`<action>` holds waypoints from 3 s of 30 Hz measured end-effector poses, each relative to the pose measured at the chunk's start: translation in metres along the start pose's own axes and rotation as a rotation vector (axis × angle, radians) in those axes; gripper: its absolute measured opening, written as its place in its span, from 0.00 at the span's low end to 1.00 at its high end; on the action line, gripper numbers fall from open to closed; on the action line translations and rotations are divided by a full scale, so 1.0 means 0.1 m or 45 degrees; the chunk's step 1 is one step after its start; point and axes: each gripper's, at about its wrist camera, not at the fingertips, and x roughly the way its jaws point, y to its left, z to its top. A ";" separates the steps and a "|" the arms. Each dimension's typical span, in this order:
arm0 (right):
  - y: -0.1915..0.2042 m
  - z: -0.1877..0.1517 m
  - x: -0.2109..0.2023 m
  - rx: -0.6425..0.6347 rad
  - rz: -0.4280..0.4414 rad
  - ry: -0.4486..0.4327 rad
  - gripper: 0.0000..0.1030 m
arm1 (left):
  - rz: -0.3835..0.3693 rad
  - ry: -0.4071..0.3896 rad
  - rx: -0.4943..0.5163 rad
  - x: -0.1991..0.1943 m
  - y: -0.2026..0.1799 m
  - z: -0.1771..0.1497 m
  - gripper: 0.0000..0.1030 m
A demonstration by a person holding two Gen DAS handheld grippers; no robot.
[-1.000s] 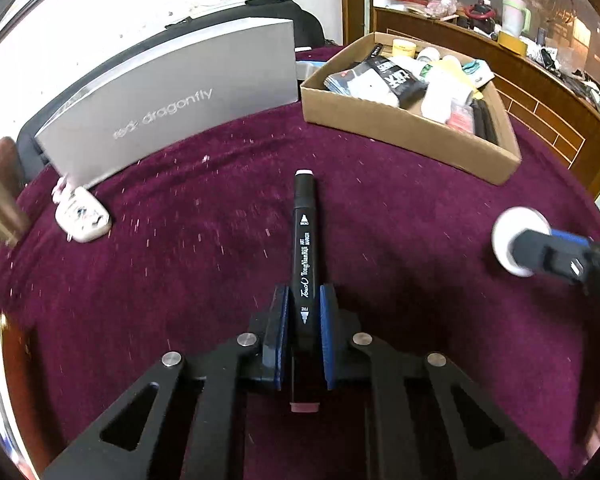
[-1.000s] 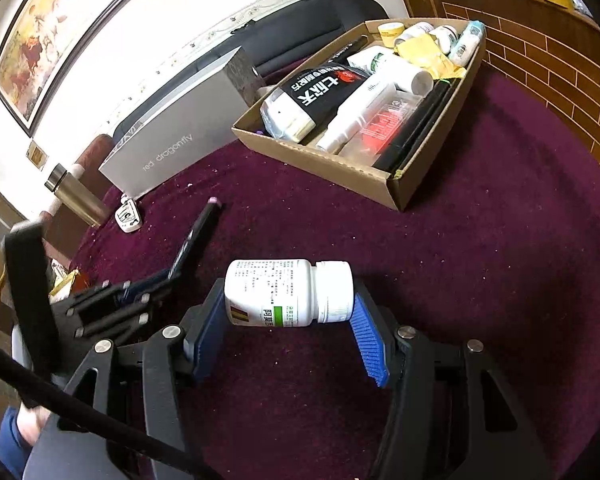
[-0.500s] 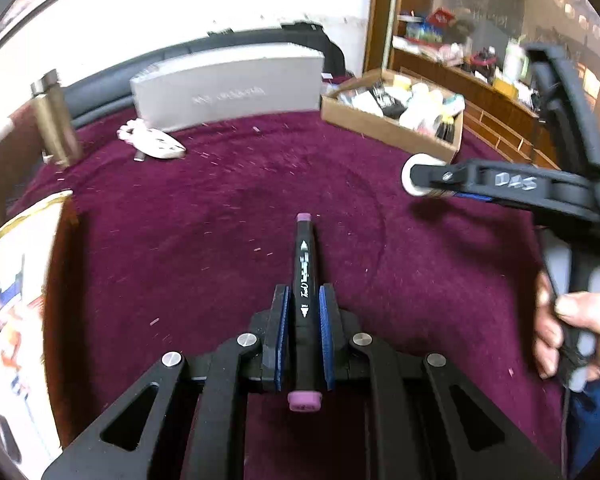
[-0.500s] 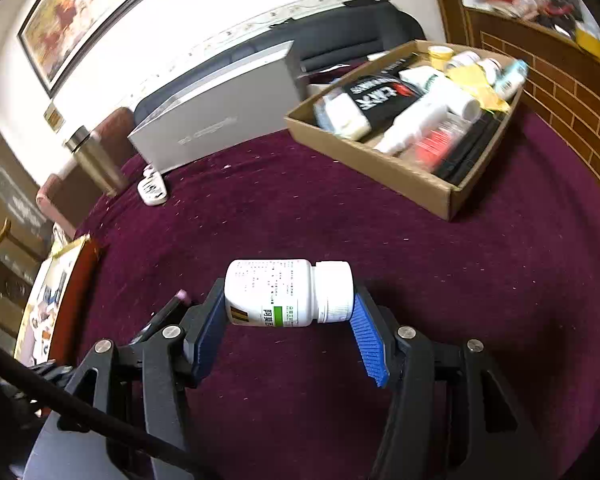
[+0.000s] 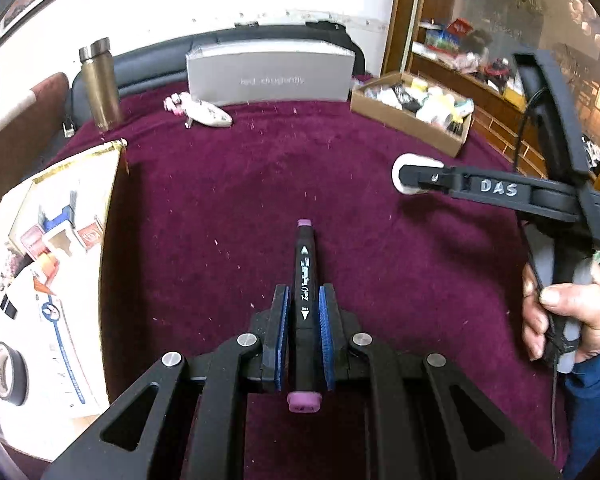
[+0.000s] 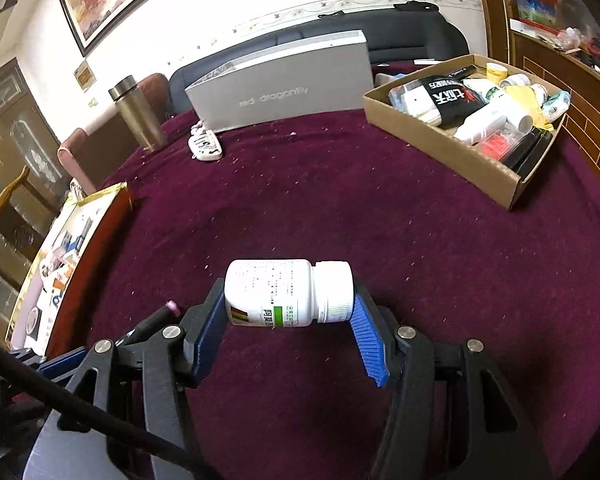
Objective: Organize objects
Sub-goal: 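Lift the marker and pill bottle and carry them toward the tray, then lower the pill bottle into the tray and open the right tool while the left tool lowers the marker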
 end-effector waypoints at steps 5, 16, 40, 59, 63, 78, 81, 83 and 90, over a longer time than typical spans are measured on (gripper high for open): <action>-0.04 -0.02 0.05 0.013 0.010 0.018 0.55 | 0.047 0.059 0.024 0.18 -0.05 -0.02 0.11; 0.10 -0.05 0.06 -0.073 0.024 0.021 0.55 | 0.133 0.027 0.045 0.28 -0.15 -0.10 0.11; 0.89 -0.22 0.03 -0.066 0.181 0.101 0.56 | 0.107 -0.215 -0.160 -0.75 0.80 -0.24 0.11; 2.59 -0.33 0.39 -0.356 0.359 0.208 0.56 | 0.212 -0.202 -0.404 -0.78 1.82 -0.63 0.11; 2.74 -0.35 0.54 -0.389 0.330 0.240 0.56 | 0.205 -0.188 -0.416 -0.77 1.86 -0.68 0.12; 2.87 -0.23 0.97 -0.430 0.237 0.322 0.56 | 0.188 -0.139 -0.474 -0.56 1.98 -0.66 0.11; 2.89 -0.19 1.05 -0.427 0.227 0.334 0.56 | 0.187 -0.131 -0.476 -0.52 1.97 -0.66 0.11; 2.90 -0.17 1.10 -0.428 0.214 0.336 0.56 | 0.183 -0.125 -0.477 -0.52 1.98 -0.67 0.11; 2.95 -0.09 1.21 -0.457 0.148 0.317 0.56 | 0.190 -0.120 -0.477 -0.50 1.97 -0.68 0.11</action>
